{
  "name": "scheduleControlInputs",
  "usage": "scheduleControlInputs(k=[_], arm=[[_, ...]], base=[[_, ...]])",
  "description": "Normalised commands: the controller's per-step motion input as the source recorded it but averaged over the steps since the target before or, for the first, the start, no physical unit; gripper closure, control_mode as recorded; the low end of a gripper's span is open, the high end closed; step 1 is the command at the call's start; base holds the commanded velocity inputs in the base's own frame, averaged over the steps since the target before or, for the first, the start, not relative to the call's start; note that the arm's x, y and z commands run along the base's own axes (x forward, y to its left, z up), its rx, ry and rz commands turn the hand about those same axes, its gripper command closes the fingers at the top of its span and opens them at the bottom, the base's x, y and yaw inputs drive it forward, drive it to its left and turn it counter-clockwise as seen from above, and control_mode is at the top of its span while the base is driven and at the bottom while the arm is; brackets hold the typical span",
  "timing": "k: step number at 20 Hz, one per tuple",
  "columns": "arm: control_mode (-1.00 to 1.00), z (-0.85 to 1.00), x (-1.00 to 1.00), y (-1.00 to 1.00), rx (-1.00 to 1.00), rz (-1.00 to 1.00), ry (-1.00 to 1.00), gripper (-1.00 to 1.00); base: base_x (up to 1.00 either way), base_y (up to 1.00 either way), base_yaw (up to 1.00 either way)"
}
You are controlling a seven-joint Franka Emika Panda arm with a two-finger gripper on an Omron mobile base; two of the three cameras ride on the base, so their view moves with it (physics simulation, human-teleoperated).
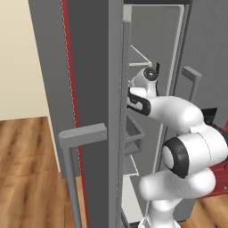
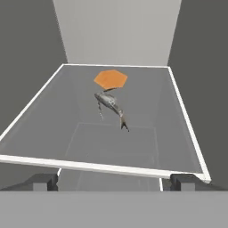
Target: Take the fish out of the fridge, briefly rinse it in the sink, and place it on the tray next to the sink.
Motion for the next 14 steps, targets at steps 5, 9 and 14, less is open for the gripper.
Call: scheduleControlInputs(k=[5,9,14], arm=[[-1.0,-0.17,0.55,0.22,0.0,0.0,0.04,-1.0],[-1.0,-0.23,0.23,0.02,0.01,0.03,0.0,-1.0],[-1.0,-0.28,0.33,0.0,-0.01,0.0,0.01,-1.0]], base=[[0.0,0.0,0.0],[0.0,0.0,0.0],[0.0,0.0,0.0]])
